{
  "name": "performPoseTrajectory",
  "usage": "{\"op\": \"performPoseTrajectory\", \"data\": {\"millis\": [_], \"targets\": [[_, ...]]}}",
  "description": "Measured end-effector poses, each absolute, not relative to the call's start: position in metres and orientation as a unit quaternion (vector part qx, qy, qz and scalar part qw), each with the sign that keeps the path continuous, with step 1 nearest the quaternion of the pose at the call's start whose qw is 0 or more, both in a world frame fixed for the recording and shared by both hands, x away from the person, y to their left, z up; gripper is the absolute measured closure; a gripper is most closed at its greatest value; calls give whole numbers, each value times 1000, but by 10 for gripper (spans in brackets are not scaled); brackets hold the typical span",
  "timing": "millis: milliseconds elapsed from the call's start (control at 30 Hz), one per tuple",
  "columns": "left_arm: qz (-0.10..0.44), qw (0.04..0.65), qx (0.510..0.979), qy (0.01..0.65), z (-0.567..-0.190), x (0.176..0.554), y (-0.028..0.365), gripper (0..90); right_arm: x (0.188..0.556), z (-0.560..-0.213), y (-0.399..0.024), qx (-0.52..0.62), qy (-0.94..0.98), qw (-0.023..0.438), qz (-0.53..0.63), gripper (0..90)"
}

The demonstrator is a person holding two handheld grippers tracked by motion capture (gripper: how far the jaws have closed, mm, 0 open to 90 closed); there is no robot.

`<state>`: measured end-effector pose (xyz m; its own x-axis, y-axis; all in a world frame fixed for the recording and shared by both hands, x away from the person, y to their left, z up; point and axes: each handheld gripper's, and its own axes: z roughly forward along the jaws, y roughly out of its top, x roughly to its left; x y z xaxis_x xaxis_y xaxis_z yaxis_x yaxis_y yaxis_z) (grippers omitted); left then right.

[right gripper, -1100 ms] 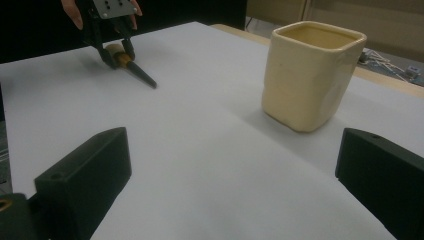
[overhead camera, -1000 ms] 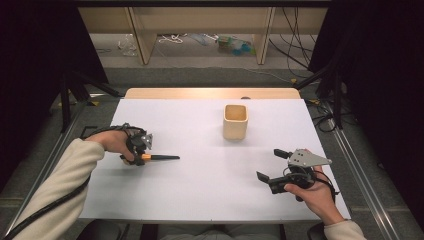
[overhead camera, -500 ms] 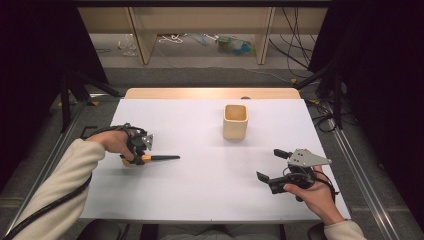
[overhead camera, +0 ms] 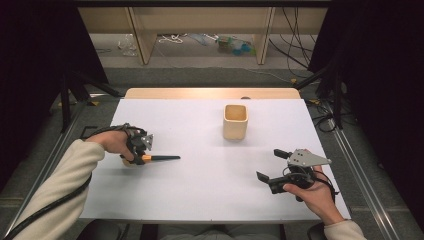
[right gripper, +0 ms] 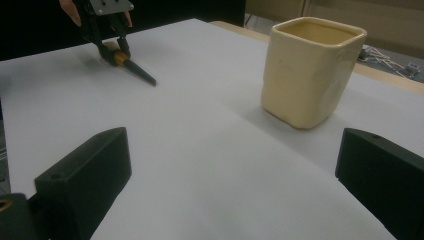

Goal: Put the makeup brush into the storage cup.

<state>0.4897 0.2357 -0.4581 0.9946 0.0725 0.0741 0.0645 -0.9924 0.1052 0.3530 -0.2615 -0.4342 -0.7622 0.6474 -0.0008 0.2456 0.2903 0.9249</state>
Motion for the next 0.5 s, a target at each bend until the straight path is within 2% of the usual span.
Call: {"op": "performPoseTrajectory", "data": {"millis": [500], "targets": [[32, 45, 998, 37, -452, 489, 232, 621, 353, -434, -262, 286, 780, 192, 522, 23]]}}
